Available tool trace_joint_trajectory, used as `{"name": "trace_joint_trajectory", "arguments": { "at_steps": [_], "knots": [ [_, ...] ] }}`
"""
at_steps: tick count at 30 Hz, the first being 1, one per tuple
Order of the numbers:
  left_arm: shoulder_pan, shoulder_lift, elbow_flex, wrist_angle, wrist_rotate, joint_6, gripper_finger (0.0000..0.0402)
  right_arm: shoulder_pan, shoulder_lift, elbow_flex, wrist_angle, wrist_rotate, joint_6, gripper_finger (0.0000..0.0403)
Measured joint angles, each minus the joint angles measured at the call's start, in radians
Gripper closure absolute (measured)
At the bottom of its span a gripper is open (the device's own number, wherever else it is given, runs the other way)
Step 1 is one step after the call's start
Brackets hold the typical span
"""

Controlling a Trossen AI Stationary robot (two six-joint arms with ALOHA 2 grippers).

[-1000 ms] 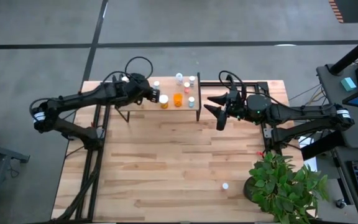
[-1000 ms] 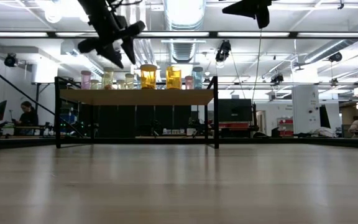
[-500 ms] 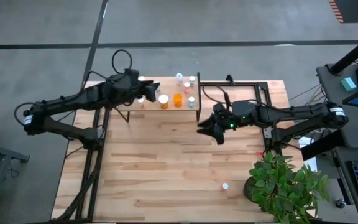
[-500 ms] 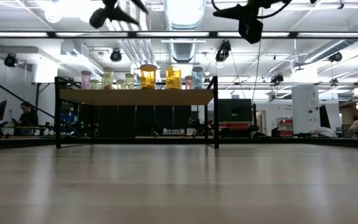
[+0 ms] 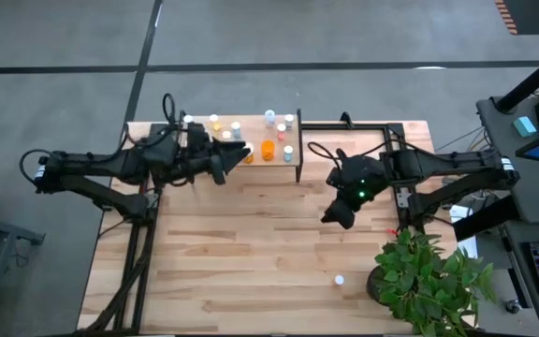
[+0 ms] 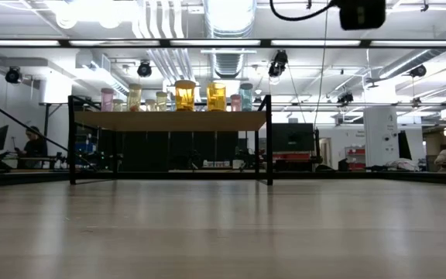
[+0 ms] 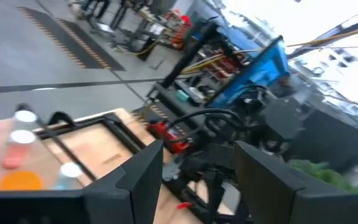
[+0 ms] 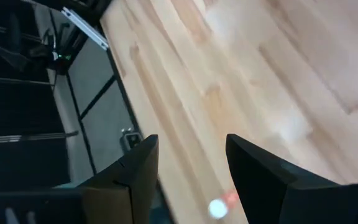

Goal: Pick and place medicine bottles onto shelf by color
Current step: Put the red pill bottle on the shelf

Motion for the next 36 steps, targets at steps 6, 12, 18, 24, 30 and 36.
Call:
{"name": "trace_joint_trajectory", "arguments": {
  "at_steps": [6,12,18,24,30,36],
  "knots": [
    [-0.066,-0.001,-0.003,0.001,0.0,0.011,0.0223,0.083,0.087,0.089,-0.076,0.055,0.168,0.0225],
    [-0.143,-0.014,-0.003,0.011,0.011,0.081,0.0224,0.221,0.223,0.109,-0.095,0.093,0.356,0.0224],
    [-0.204,-0.052,-0.003,0.012,0.021,0.144,0.0224,0.322,0.357,0.092,-0.271,0.097,0.501,0.0188],
    [-0.211,-0.099,-0.005,0.011,0.02,0.194,0.0224,0.387,0.463,0.079,-0.302,0.107,0.501,0.014],
    [-0.211,-0.139,-0.009,0.01,0.02,0.239,0.0224,0.462,0.546,0.078,-0.283,0.115,0.286,0.0133],
    [-0.211,-0.175,-0.026,0.011,0.02,0.239,0.0224,0.516,0.558,0.073,-0.226,0.149,0.287,0.0153]
  ]
}}
